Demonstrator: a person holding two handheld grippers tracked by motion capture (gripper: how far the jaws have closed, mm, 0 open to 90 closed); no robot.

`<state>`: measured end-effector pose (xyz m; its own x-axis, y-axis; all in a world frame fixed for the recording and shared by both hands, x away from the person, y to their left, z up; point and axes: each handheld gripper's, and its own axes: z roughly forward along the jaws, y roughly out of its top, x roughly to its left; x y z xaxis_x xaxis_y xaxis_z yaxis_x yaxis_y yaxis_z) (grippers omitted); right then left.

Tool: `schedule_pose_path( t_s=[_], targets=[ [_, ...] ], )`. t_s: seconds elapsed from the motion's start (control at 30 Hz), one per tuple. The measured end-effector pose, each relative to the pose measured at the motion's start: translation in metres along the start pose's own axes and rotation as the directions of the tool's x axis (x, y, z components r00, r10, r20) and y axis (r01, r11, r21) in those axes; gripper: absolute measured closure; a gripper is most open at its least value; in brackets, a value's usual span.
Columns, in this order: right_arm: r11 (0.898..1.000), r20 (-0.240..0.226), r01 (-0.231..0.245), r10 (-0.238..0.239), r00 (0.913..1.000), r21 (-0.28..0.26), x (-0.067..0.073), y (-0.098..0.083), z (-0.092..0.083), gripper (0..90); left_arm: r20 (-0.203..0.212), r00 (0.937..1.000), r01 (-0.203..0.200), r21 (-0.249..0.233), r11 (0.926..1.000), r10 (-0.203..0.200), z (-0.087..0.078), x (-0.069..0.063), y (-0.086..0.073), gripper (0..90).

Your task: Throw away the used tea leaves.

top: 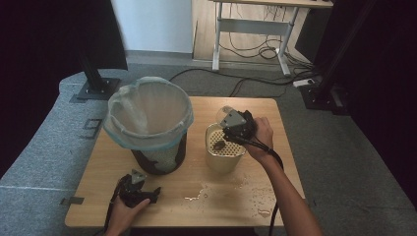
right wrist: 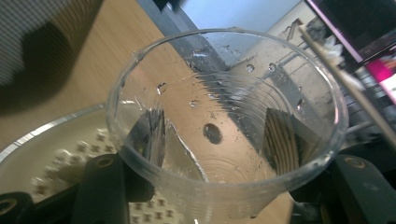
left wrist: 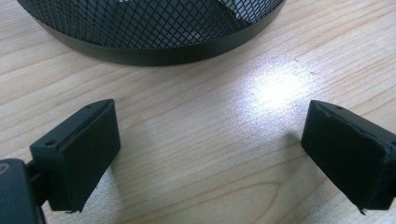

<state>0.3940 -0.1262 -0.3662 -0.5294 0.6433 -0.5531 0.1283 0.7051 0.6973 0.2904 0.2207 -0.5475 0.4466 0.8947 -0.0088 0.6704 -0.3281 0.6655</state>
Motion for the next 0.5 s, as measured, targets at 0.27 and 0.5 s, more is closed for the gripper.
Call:
schedule_pose_path(
  t_s=[0.27,0.5],
  targets=[
    [0.979,-0.108,-0.193,0.185,0.9767,-0.066,-0.005,-0.008,-0.003,39.8,0.0,1.0,0.0,0.0,1.0,0.0,0.0,0.0,0.0,4.1],
    [0.951,-0.162,-0.299,0.283,0.9454,-0.085,-0.006,-0.012,-0.002,39.8,0.0,1.0,0.0,0.0,1.0,0.0,0.0,0.0,0.0,4.1]
  ],
)
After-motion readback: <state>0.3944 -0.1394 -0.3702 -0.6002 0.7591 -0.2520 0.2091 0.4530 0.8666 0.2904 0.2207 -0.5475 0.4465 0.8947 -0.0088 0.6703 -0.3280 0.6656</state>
